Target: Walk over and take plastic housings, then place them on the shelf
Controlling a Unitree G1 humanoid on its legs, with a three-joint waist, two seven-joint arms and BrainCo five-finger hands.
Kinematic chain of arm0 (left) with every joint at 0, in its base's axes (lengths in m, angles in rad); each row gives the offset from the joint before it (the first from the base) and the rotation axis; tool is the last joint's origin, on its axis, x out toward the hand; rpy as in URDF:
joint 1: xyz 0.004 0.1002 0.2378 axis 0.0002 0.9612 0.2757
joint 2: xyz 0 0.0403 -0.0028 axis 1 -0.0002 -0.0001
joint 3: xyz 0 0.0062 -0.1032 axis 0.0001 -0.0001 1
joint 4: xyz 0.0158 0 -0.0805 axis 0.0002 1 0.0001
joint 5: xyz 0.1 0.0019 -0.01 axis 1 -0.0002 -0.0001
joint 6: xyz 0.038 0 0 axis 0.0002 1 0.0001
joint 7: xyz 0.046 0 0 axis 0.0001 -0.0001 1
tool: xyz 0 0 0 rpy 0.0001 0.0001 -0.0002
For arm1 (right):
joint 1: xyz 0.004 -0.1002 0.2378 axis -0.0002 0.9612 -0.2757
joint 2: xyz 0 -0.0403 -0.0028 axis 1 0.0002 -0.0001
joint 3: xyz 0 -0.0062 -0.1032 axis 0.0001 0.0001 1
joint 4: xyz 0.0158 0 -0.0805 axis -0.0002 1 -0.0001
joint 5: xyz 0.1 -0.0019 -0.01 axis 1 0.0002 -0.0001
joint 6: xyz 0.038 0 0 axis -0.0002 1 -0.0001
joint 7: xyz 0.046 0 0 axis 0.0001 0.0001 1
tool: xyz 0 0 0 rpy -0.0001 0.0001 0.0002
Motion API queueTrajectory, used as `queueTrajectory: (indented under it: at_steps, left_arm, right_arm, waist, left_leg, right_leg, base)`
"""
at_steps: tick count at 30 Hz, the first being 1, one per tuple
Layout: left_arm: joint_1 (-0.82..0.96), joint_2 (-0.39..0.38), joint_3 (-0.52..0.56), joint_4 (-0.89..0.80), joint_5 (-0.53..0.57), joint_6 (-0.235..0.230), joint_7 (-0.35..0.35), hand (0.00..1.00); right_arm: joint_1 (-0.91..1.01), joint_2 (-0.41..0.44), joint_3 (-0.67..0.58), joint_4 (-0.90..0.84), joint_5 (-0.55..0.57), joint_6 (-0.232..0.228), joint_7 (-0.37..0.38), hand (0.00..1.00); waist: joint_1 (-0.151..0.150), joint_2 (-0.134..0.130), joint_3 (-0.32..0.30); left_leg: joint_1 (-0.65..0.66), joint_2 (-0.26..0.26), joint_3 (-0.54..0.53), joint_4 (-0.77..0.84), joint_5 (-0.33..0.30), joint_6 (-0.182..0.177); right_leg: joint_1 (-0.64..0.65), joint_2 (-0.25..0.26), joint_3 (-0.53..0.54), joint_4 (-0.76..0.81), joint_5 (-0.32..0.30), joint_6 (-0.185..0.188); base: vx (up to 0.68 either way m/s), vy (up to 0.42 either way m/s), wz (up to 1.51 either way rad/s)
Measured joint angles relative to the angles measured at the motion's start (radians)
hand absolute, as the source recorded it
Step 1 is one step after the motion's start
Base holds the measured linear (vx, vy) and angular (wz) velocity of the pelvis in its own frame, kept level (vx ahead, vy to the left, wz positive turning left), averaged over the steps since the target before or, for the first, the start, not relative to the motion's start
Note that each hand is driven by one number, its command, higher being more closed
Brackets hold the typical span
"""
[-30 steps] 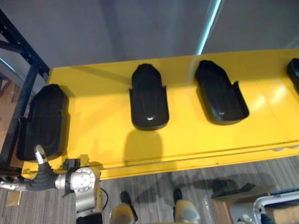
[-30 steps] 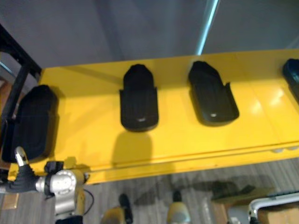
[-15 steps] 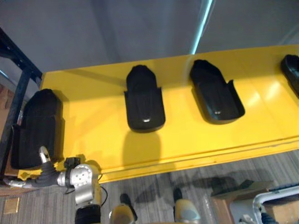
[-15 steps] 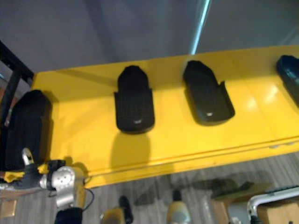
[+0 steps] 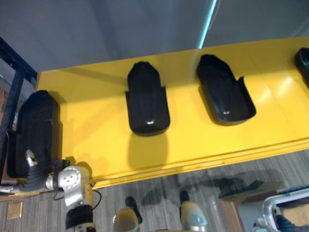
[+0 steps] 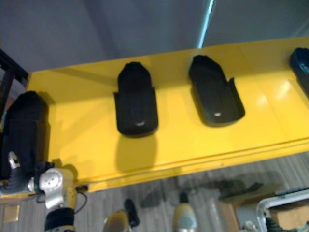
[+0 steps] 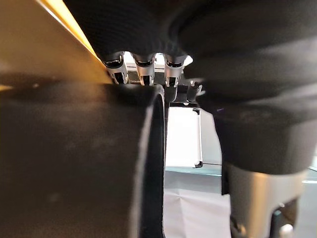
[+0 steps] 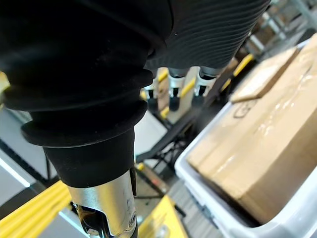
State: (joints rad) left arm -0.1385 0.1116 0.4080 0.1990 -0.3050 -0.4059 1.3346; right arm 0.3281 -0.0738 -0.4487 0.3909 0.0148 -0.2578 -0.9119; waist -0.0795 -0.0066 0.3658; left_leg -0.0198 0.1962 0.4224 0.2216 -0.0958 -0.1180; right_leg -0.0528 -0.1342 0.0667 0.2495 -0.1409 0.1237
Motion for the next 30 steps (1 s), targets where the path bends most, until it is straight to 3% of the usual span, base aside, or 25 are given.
queueTrajectory:
  at_steps: [3, 9, 17, 30]
  left_arm:
    - [-0.004, 0.003, 0.022, 0.014, -0.004, 0.008, -0.007, 0.00]
    - [-0.036, 0.016, 0.052, 0.028, -0.049, 0.031, -0.013, 0.00]
    - [-0.042, 0.021, 0.052, 0.028, -0.056, 0.047, -0.024, 0.00]
    - [-0.043, 0.035, 0.051, 0.028, -0.188, 0.054, -0.135, 0.00]
  right_arm:
    - [0.000, -0.006, 0.000, -0.024, -0.002, 0.001, 0.009, 0.00]
    - [-0.001, -0.036, 0.000, -0.031, -0.013, 0.007, 0.018, 0.00]
    - [-0.002, -0.041, -0.001, -0.035, -0.021, 0.020, 0.042, 0.00]
    - [-0.002, -0.069, -0.002, -0.038, -0.039, 0.019, 0.067, 0.00]
  waist:
    - [-0.013, 0.001, 0.001]
    - [-0.016, 0.019, 0.033]
    - [-0.018, 0.021, 0.033]
    - [-0.017, 0.045, 0.042]
  left_leg:
    - [-0.001, 0.000, 0.004, 0.001, -0.001, -0.001]
    - [-0.007, 0.002, 0.018, 0.014, -0.006, 0.003]
    - [-0.017, 0.003, 0.018, 0.019, -0.002, -0.002]
    - [-0.019, 0.003, 0.021, 0.013, 0.008, -0.006]
  right_leg:
    - [-0.014, 0.000, 0.007, 0.022, -0.012, 0.000]
    - [-0.047, 0.001, 0.021, 0.058, -0.028, 0.000]
    - [-0.063, 0.001, 0.024, 0.076, -0.029, -0.001]
    - [-0.087, 0.002, 0.025, 0.115, -0.045, 0.000]
  base:
    - [-0.02, -0.005, -0.04]
    - [-0.04, -0.010, -0.06]
    - [0.00, 0.000, 0.00]
    - [-0.02, -0.009, 0.00]
